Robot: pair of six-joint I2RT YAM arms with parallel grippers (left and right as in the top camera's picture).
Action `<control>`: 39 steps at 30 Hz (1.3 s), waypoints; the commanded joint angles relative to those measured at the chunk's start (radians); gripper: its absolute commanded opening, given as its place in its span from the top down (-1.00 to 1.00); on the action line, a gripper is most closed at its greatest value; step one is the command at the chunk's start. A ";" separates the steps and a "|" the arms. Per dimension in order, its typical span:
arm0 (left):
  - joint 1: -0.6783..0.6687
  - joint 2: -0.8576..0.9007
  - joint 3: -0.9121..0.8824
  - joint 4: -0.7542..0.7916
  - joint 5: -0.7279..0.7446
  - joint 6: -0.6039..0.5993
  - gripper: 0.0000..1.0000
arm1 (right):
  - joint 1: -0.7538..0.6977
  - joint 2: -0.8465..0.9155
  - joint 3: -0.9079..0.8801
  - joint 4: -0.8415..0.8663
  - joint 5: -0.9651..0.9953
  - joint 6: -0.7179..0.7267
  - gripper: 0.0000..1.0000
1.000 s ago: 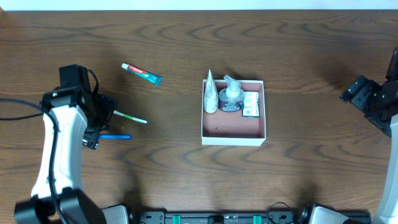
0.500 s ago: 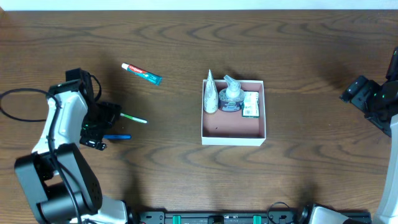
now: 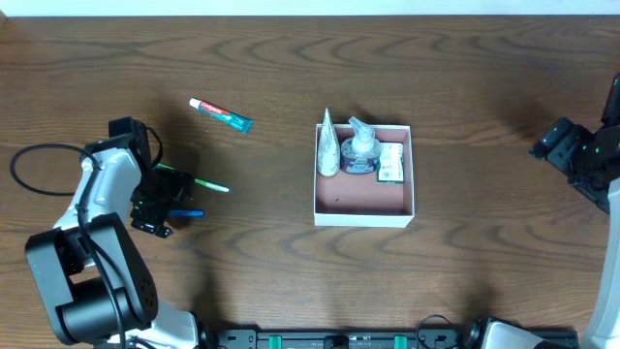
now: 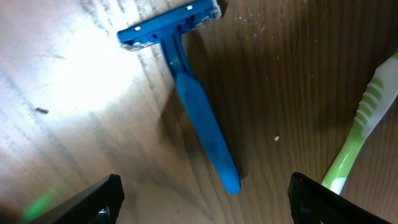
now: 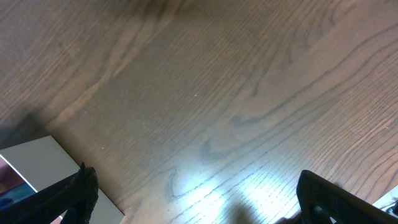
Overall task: Pack container
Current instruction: 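Grasp the blue razor by its handle with the left gripper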
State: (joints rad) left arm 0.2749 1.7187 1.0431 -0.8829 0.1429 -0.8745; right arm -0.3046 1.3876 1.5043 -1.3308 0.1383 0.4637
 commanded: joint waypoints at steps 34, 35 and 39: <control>0.006 0.006 -0.191 0.231 -0.031 0.097 0.88 | -0.006 0.000 0.013 -0.001 0.004 0.011 -0.98; 0.006 0.006 -0.191 0.231 -0.031 0.097 0.88 | -0.006 0.000 0.012 -0.001 0.004 0.011 -0.99; 0.006 0.006 -0.190 0.230 -0.015 0.137 0.88 | -0.006 0.000 0.013 -0.001 0.004 0.011 -0.98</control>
State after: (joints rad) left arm 0.2771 1.6962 0.8837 -0.6628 0.1242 -0.7795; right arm -0.3046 1.3876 1.5043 -1.3304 0.1383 0.4637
